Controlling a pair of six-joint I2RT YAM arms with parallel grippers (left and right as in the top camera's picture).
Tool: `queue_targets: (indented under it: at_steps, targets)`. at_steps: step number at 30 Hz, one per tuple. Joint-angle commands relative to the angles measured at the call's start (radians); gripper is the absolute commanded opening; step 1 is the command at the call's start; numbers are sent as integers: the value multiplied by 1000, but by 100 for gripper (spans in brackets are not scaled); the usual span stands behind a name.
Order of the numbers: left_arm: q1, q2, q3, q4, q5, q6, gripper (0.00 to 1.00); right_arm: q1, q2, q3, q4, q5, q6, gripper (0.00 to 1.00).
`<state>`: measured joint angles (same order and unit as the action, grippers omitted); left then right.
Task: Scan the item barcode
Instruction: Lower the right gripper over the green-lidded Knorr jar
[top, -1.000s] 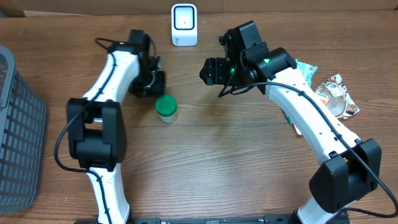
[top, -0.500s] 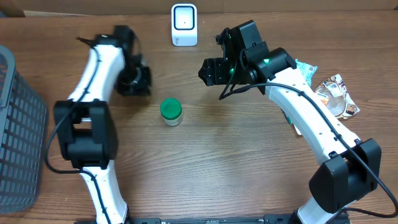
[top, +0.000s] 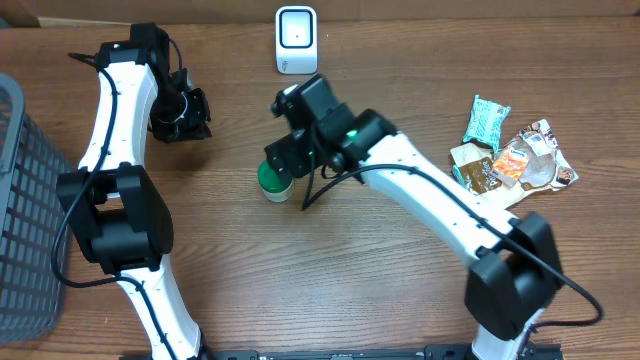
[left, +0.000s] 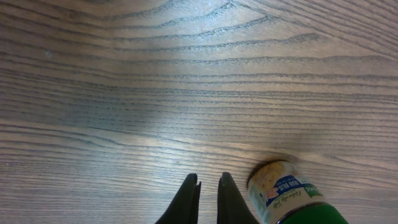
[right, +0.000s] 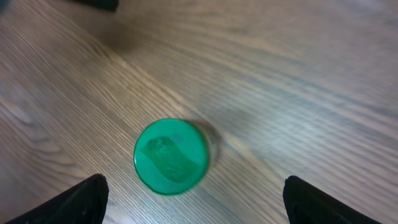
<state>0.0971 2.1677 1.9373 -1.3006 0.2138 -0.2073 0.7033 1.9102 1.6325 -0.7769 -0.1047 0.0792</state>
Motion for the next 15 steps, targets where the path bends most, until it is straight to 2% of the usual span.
queue_targets:
  at_steps: [1,4,7,10,12,15]
  targets:
    - [-6,10,14,2,-6,-10,8,8,38,11,28,32,102,90]
    - [-6,10,14,2,-39,-10,12,15,60,11,59,-26,156,89]
    - [-6,10,14,6,-63,-10,29,43,95,11,93,-14,96,89]
    - [-5,10,14,21,-89,-11,52,74,134,11,106,33,6,90]
    - [-2,10,14,32,-114,-11,75,94,164,11,106,73,-34,91]
    - [6,10,14,44,-119,-13,100,108,187,11,99,116,-36,91]
